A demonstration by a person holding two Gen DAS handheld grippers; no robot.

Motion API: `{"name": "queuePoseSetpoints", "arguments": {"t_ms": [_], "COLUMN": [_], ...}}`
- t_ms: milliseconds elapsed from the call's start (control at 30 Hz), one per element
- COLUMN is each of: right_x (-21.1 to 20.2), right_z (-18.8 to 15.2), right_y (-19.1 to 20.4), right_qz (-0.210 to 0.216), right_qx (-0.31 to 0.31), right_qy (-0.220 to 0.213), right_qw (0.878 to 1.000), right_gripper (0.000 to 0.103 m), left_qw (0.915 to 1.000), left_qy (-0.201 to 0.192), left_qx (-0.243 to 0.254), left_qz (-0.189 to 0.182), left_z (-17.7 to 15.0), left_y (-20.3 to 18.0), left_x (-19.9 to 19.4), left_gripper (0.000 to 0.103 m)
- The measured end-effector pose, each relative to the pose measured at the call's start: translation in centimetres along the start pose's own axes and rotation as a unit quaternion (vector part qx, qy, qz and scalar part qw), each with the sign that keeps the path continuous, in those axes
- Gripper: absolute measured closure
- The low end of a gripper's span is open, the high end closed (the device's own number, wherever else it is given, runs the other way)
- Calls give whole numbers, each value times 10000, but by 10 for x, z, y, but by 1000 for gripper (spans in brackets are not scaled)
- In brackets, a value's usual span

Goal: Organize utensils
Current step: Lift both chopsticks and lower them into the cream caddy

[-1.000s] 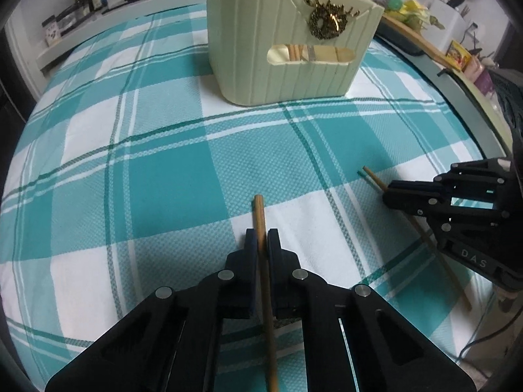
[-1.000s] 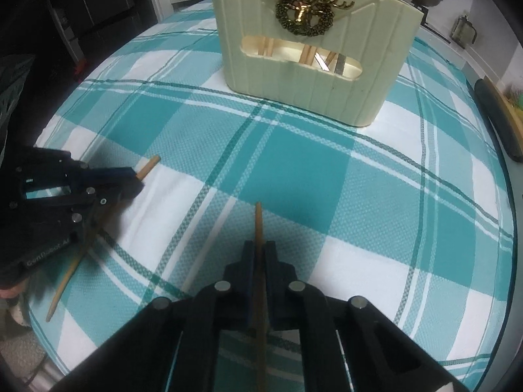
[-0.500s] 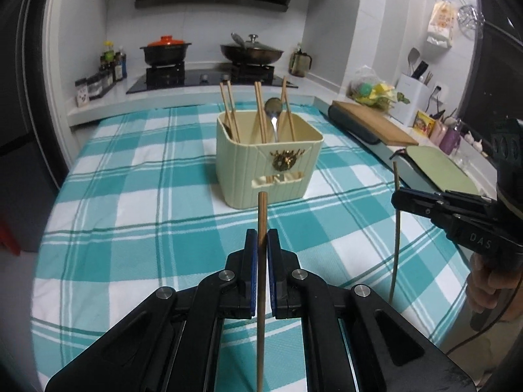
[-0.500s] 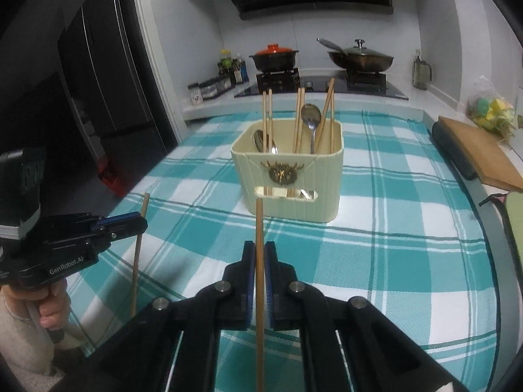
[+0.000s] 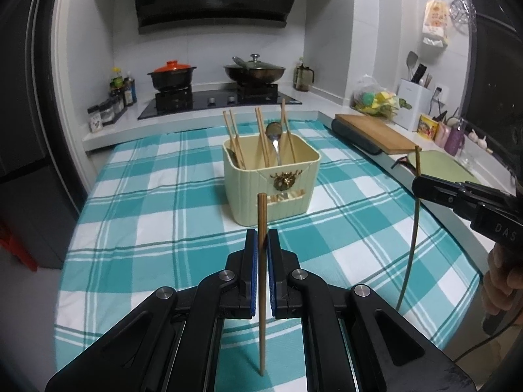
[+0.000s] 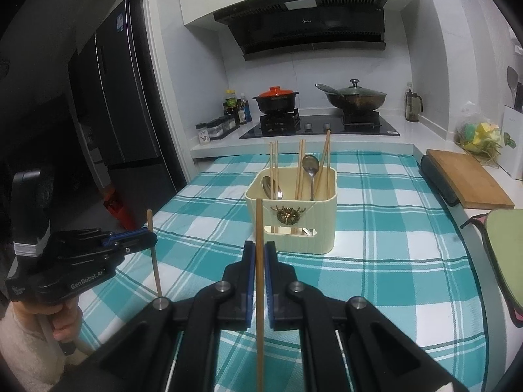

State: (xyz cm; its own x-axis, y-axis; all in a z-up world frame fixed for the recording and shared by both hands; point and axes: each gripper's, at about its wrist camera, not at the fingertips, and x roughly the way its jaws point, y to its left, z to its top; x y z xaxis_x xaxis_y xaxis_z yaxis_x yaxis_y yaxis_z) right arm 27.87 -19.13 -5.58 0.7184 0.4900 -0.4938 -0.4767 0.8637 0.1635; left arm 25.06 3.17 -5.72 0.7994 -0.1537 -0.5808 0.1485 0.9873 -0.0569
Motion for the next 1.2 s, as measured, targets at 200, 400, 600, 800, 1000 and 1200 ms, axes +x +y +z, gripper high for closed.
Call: {"name": "queuePoseSetpoints", "arguments": {"t_ms": [200, 400, 600, 800, 1000, 1200], "right_x": [-6, -6, -1, 7, 25, 55], "right_z": [-2, 10, 34, 64, 111, 171], "right_y": [-1, 2, 1, -2, -15, -24], "right_qz": [-49, -88, 6, 36, 54, 50], "right_qx": [-2, -127, -184, -221, -174, -275], "right_qy": [-84, -330, -655, -894, -1157, -1413], "right_qw": [10000, 9993, 9977, 9957, 9931, 9896], "right_gripper": [97, 97, 97, 97, 97, 97], "left_qw": [9997, 9983, 9959, 9940, 9925, 9931], "left_qy": [-118, -235, -333, -481, -755, -924], "left_qx": [-101, -283, -467, -500, -414, -292], "left_qz": [-164, -452, -697, -841, -863, -663], "left_z": [5, 25, 58, 95, 149, 208], "left_y": [1, 8, 19, 28, 37, 40], "left_x": [-10, -16, -19, -31, -45, -20], "left_gripper": [99, 99, 99, 99, 99, 99]}}
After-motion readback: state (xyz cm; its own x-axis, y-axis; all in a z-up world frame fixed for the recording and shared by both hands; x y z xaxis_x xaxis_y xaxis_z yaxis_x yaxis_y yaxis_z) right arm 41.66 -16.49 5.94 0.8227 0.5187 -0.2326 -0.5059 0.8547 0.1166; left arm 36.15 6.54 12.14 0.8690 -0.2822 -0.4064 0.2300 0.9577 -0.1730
